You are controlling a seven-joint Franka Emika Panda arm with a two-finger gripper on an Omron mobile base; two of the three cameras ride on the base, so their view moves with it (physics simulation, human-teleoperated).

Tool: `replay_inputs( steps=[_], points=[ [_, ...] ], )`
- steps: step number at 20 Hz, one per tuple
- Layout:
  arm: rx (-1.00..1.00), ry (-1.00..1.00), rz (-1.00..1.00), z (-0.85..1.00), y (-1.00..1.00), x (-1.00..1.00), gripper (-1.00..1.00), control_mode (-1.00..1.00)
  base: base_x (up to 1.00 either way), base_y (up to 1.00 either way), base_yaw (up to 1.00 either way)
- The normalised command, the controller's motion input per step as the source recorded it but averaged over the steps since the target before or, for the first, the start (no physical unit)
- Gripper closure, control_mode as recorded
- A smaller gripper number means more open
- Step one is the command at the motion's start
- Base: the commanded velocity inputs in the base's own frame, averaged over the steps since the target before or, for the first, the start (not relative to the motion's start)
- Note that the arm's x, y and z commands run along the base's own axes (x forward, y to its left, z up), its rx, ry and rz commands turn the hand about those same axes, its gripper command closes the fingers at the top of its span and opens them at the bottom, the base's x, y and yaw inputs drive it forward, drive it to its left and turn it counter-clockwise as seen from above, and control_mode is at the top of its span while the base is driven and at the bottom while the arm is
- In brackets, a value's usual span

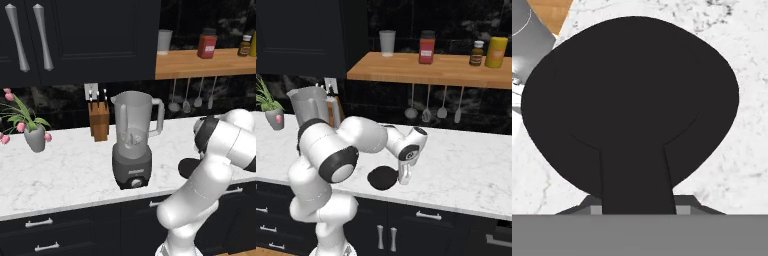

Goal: Close the lid blender by securely placing the lid on top.

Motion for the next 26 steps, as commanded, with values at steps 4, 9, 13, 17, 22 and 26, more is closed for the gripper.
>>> replay_inputs(
  steps=[4,9,13,17,22,26],
  points=[
    [0.01,-0.09,-0.02,0.72,0.12,-0.1,1.0,-1.0,0.0,0.0,0.0],
    [0.0,-0.07,-0.06,0.97,0.31,0.0,1.0,-1.0,0.0,0.0,0.0],
    [0.0,-0.14,-0.03,0.29,0.15,-0.39,1.0,-1.0,0.0,0.0,0.0],
    [0.02,-0.12,-0.06,0.39,0.05,-0.29,1.0,-1.0,0.0,0.0,0.0],
    [0.04,-0.03,-0.11,0.9,0.2,-0.04,1.0,-1.0,0.0,0.0,0.0],
    [0.05,-0.02,-0.07,1.0,0.27,-0.02,1.0,-1.0,0.0,0.0,0.0]
  ],
)
